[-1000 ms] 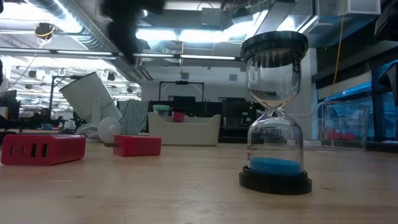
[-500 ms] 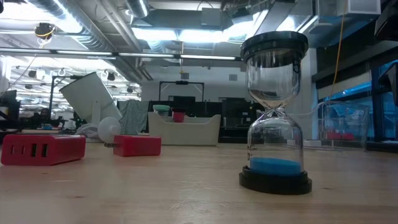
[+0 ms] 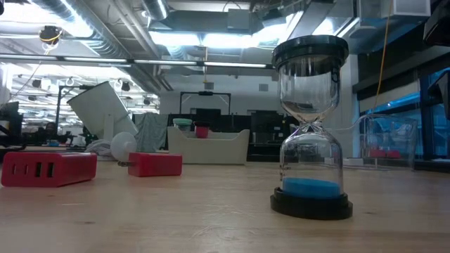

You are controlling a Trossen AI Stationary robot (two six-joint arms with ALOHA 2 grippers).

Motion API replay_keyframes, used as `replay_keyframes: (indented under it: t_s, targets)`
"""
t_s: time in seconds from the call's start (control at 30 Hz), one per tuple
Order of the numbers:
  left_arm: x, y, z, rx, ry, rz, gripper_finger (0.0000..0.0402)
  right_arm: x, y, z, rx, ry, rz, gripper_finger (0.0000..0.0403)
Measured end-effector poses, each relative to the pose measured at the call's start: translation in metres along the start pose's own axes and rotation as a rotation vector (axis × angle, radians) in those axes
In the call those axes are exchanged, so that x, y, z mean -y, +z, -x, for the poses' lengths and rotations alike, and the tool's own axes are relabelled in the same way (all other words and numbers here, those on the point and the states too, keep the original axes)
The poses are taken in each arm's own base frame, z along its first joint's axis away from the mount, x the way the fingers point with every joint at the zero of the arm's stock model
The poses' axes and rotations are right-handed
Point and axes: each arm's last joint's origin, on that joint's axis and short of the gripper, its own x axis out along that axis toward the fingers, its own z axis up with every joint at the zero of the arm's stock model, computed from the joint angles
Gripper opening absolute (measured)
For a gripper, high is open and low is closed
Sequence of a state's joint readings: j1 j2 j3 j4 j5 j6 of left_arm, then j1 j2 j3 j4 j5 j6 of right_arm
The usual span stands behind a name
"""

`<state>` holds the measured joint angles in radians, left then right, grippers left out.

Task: Pick & Place Office items
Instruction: Put the white hourglass into the gray bin

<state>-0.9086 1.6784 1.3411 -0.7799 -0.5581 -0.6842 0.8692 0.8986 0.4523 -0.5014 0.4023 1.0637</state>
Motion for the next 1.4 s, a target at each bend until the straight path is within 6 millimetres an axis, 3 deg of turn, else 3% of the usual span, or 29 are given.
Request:
replay_keyframes:
  t_s: [0.13, 0.57, 1.0, 1.13, 1.4]
  targets:
    - [0.0, 0.007, -0.016, -0.03, -0.062, 0.009, 0.0374, 0.0, 0.0, 0.0, 0.0, 0.0, 0.0, 0.0286]
    - [-0.002, 0.017, -0.062, -0.11, -0.2, -0.011, 0.0373, 0.0, 0.0, 0.0, 0.0, 0.0, 0.0, 0.0286]
    - [-0.008, 0.009, -0.08, -0.226, -0.157, 0.055, 0.037, 0.0, 0.0, 0.0, 0.0, 0.0, 0.0, 0.0286]
    - [-0.012, 0.005, -0.08, -0.272, -0.105, 0.098, 0.0345, 0.0, 0.0, 0.0, 0.0, 0.0, 0.0, 0.0286]
    - [-0.013, 0.007, -0.081, -0.256, -0.109, 0.103, 0.0248, 0.0, 0.0, 0.0, 0.0, 0.0, 0.0, 0.0286]
